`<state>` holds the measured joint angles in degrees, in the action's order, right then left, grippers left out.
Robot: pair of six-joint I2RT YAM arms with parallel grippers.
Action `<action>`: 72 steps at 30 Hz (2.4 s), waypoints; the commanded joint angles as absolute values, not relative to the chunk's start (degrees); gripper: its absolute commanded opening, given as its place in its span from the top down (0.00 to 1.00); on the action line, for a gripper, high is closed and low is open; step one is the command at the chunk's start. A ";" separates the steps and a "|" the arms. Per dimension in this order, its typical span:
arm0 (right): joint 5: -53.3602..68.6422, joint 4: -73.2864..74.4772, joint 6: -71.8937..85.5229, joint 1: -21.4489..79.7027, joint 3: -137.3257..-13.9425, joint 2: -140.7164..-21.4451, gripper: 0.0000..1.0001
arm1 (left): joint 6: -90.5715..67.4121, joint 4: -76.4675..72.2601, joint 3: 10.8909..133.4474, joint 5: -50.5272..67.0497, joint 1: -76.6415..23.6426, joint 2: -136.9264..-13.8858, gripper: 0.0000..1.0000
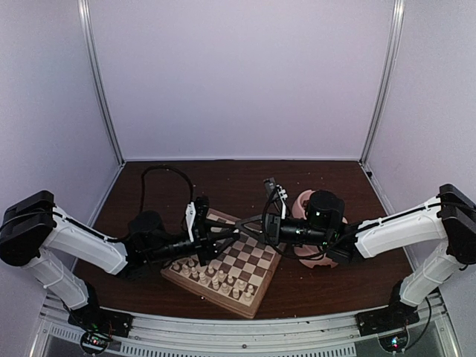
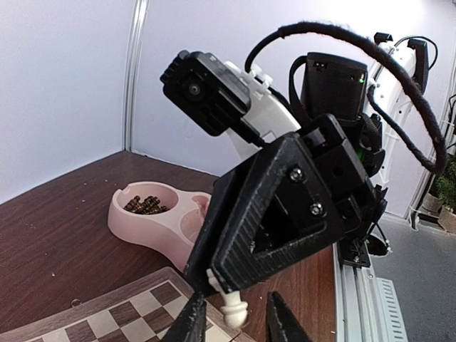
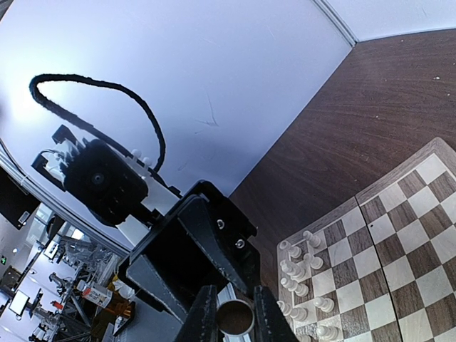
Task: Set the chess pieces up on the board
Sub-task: Pass from the right arm to the left, then pick up the pawn from c2.
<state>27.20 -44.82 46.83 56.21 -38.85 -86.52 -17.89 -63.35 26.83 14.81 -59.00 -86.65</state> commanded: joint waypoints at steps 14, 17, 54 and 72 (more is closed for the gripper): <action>27.13 -46.45 45.96 55.96 -38.65 -86.51 0.88 | -16.68 -62.44 28.38 15.60 -59.31 -86.08 0.98; 25.35 -42.92 43.20 55.82 -38.67 -84.92 0.71 | -16.20 -58.75 29.09 14.47 -59.28 -84.67 1.00; -3.30 -20.46 21.53 53.62 -33.85 -66.50 0.31 | -21.49 61.73 74.59 -6.15 -57.80 -80.60 1.00; -1.62 -21.59 21.97 53.63 -33.80 -67.43 0.31 | -12.33 74.48 90.95 -0.31 -54.32 -106.16 1.00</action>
<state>-2.17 -20.38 22.24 53.95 -34.22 -67.57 -14.94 70.65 87.81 -1.56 -54.72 -103.70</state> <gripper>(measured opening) 0.695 0.103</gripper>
